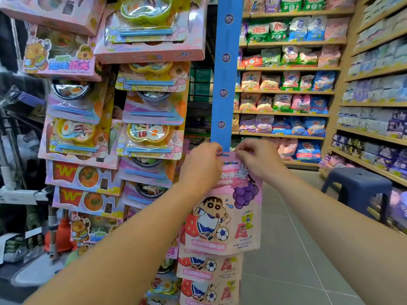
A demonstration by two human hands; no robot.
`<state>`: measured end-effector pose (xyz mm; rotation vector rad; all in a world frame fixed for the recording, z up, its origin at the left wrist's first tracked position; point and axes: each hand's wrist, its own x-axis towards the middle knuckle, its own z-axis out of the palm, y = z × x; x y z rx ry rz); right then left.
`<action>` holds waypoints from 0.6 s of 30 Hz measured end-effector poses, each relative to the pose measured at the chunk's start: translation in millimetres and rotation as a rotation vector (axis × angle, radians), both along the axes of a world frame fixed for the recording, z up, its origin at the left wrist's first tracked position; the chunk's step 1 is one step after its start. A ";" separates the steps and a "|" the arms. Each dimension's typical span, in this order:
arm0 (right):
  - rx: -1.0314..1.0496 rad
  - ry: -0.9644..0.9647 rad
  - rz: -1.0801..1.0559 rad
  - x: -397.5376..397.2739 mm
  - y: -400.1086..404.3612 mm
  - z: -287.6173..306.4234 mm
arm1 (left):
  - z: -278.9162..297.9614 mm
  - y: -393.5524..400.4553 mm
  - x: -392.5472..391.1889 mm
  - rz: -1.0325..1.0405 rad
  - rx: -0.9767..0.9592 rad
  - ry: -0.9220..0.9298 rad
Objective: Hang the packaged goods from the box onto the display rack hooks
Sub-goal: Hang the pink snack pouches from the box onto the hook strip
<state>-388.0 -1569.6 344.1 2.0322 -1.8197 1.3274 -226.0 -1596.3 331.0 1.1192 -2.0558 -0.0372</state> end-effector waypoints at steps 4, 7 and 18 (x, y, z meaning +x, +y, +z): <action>-0.014 -0.011 0.033 -5.5 1.0 -1.7 | 14.1 -8.1 6.0 -0.085 0.044 0.031; -0.001 -0.022 0.060 -7.0 1.1 -4.1 | 19.9 -6.7 9.4 -0.119 0.136 0.002; -0.003 0.000 0.048 -3.9 -3.2 12.0 | 45.0 -10.2 3.1 -0.075 0.105 -0.043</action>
